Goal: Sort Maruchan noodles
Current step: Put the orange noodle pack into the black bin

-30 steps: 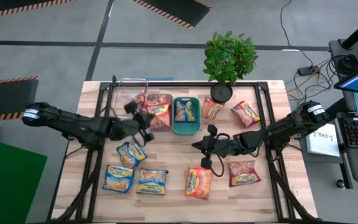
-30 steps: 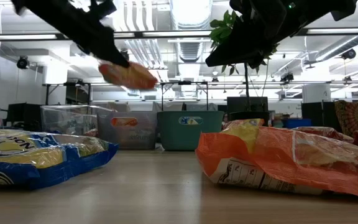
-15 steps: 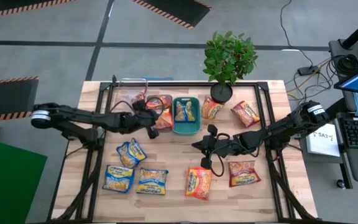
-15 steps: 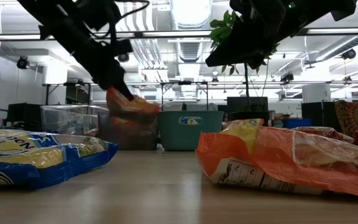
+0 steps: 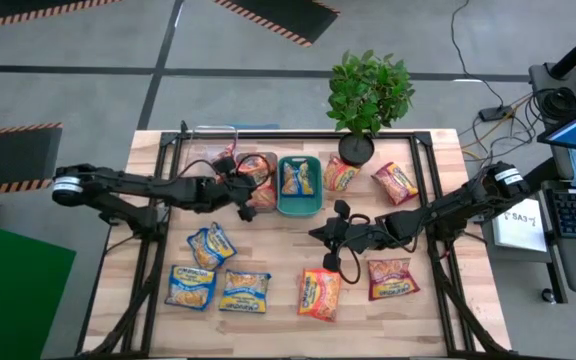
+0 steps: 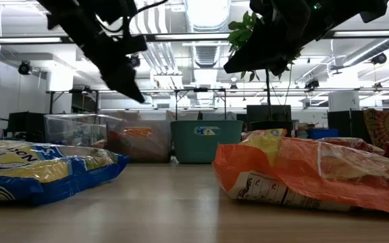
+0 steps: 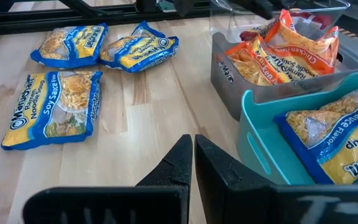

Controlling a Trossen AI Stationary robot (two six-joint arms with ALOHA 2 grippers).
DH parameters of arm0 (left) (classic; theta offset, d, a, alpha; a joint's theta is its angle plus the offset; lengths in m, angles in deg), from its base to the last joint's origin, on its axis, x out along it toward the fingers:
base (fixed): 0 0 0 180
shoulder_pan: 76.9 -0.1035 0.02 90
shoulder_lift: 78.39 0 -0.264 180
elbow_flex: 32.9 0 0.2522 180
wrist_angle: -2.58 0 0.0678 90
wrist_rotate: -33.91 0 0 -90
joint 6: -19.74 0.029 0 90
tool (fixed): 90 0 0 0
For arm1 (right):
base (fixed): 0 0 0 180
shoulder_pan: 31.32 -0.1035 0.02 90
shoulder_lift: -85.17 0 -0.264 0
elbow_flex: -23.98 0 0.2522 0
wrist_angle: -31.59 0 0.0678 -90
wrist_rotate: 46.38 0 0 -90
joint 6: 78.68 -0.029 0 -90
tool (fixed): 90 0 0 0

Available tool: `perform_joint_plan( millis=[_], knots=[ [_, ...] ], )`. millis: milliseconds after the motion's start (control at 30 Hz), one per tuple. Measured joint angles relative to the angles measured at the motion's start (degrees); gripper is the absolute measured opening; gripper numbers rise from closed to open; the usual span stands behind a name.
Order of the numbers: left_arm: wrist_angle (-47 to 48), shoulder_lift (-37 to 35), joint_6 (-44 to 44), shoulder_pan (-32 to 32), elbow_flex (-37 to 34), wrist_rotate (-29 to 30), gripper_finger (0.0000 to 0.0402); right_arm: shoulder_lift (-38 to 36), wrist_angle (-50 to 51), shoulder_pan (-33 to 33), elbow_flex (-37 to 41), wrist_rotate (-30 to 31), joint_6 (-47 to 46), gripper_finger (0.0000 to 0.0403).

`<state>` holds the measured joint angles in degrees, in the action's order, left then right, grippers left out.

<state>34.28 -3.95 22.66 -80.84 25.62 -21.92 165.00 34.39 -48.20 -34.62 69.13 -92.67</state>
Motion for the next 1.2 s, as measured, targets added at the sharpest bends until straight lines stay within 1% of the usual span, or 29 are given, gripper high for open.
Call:
perform_joint_plan(
  millis=[100, 167, 300, 400, 633, 700, 833, 933, 1200],
  knots=[
    [7.6, -0.4, 2.1, -0.1, 1.2, -1.2, 0.0071, 0.0, 0.0, 0.0, 0.0, 0.0, 0.0, 0.0009],
    [9.9, -0.3, 2.7, -0.4, 1.2, -3.3, 0.0065, 0.0, 0.0, 0.0, 0.0, 0.0, 0.0, 0.0009],
    [7.4, 0.8, 2.7, -1.0, -0.5, -9.1, 0.0045, 0.0, 0.0, 0.0, 0.0, 0.0, 0.0, 0.0009],
    [5.9, 2.1, 3.2, -1.3, -0.5, -9.3, 0.0033, 0.0, 0.0, 0.0, 0.0, 0.0, 0.2, 0.0009],
    [7.2, 3.2, 5.9, -3.8, 2.8, -9.5, 0.0003, 0.0, 0.0, 0.0, 0.0, 0.0, 0.5, 0.0009],
    [7.8, 3.6, 6.6, -5.0, 3.6, -11.0, 0.0002, 0.0, 0.0, 0.0, 0.0, 0.0, 0.5, 0.0009],
    [7.2, 5.3, 6.1, -7.9, 4.0, -15.7, 0.0001, 0.0, 0.0, 0.0, 0.0, 0.0, 0.5, 0.0009],
    [7.2, 8.1, 4.5, -9.0, 3.6, -16.2, 0.0000, 0.0, 0.0, 0.0, 0.0, 0.0, 0.5, 0.0009],
    [6.9, 14.1, 4.3, -9.2, 4.0, -16.2, 0.0000, 0.0, 0.2, 0.0, 0.0, 0.0, 1.1, 0.0009]
  ],
)
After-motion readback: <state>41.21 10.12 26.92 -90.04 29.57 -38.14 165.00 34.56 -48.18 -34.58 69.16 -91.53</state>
